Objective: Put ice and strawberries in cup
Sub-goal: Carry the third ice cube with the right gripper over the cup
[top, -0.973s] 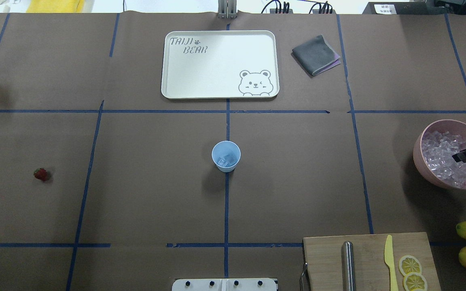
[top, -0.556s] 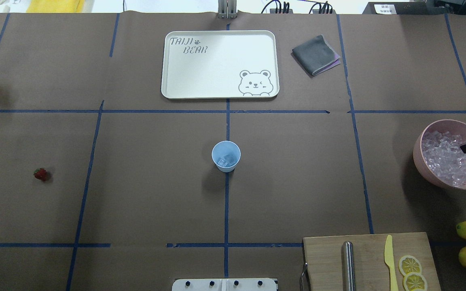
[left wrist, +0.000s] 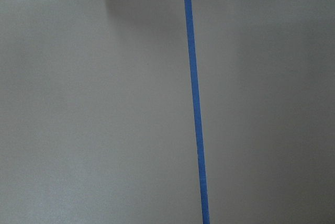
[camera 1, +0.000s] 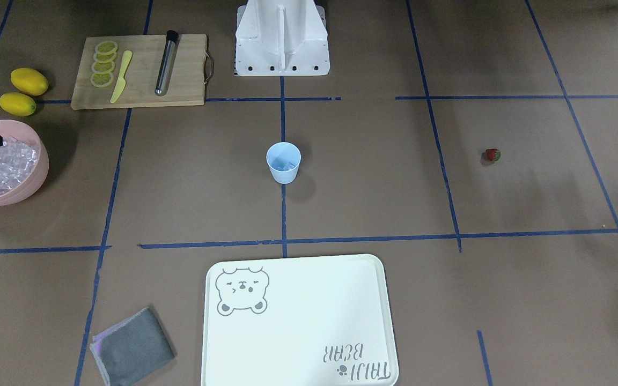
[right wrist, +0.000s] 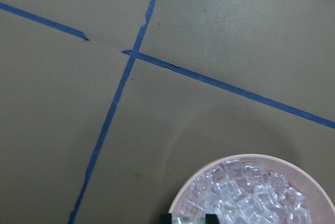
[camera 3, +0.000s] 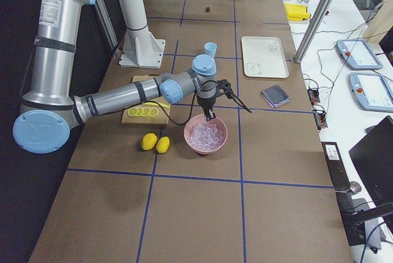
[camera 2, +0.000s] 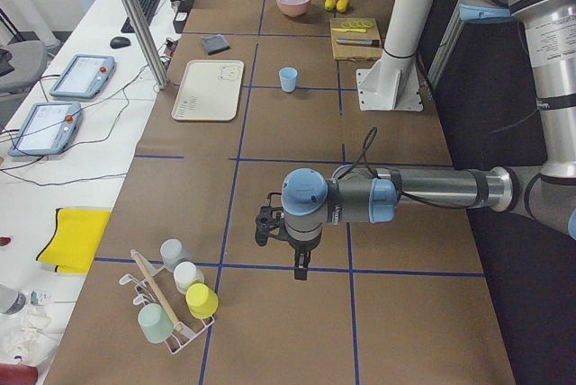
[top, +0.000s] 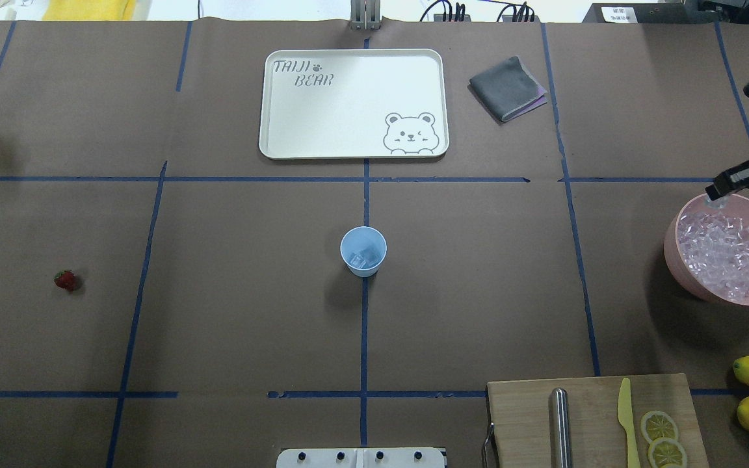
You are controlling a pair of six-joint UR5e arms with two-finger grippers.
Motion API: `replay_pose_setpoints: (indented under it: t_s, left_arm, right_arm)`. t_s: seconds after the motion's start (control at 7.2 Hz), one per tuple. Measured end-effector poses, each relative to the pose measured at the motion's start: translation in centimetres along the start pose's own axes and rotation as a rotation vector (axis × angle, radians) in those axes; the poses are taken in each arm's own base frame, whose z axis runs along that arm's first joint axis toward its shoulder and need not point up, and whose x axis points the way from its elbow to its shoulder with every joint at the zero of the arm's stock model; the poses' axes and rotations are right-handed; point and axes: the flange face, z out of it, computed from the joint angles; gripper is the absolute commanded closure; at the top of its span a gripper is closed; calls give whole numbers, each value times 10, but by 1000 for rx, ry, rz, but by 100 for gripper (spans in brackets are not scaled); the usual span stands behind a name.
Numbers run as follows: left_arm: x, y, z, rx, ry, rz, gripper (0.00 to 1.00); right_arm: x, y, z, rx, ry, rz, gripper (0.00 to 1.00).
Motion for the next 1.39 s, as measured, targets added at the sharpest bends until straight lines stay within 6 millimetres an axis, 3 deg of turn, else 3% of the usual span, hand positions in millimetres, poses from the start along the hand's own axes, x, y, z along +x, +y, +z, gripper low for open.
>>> replay_pose_setpoints:
  t_s: [0.28, 0.56, 1.39]
  left_arm:
    - [2, -1, -2, 4, -1, 3, 0]
    - [2, -1, -2, 5, -1, 5, 0]
    - [2, -1, -2, 4, -1, 4, 0]
  right_arm:
    - [-68, -45, -15, -17, -18, 36, 100]
    - [-153, -73, -10, -34, -40, 64, 100]
    - [-361, -114, 11, -28, -69, 184, 100]
